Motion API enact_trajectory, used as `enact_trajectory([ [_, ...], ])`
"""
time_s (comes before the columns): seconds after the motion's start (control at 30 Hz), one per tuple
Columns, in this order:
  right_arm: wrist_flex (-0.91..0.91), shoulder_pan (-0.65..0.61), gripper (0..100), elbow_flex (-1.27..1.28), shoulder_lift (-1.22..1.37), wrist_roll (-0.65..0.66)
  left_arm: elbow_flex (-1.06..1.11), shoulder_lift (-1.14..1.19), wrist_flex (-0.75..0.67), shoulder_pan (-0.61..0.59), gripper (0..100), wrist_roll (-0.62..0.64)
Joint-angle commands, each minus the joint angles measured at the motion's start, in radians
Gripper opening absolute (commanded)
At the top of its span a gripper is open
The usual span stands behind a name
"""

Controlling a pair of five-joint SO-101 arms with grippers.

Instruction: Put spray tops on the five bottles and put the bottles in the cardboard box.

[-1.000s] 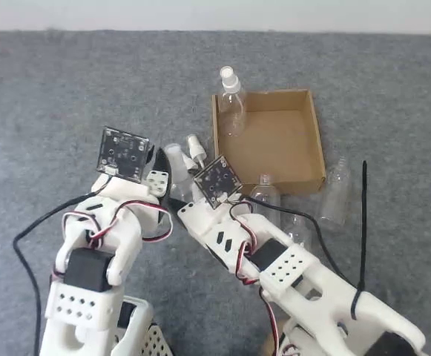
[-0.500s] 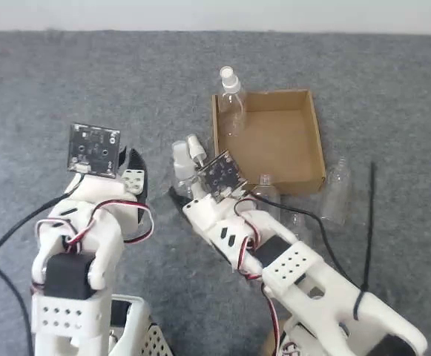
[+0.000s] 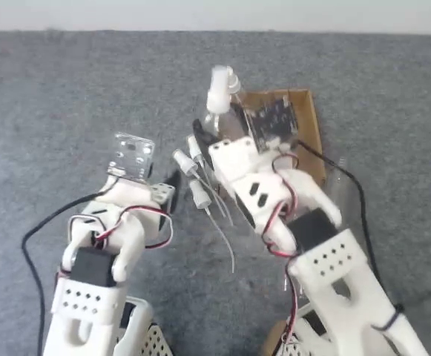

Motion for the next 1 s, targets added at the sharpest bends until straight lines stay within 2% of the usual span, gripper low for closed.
enact_trajectory([
  [0.0,0.039,0.008,0.6,-0.189,0.133,-0.009,0.004,-0.003,-0.021,0.031,19,0.000],
  [0.3,0.038,0.007,0.6,-0.285,0.298,-0.014,0.004,-0.003,-0.023,0.029,23,0.002],
  [0.6,0.039,-0.041,0.6,-0.282,0.312,-0.014,0.007,-0.003,-0.017,0.094,26,0.002],
  [0.83,0.076,-0.048,0.6,-0.269,0.303,-0.014,0.012,-0.003,-0.026,0.092,26,0.000],
  [0.97,0.154,-0.071,0.6,-0.265,0.243,-0.014,0.064,-0.003,-0.103,0.091,26,-0.005],
])
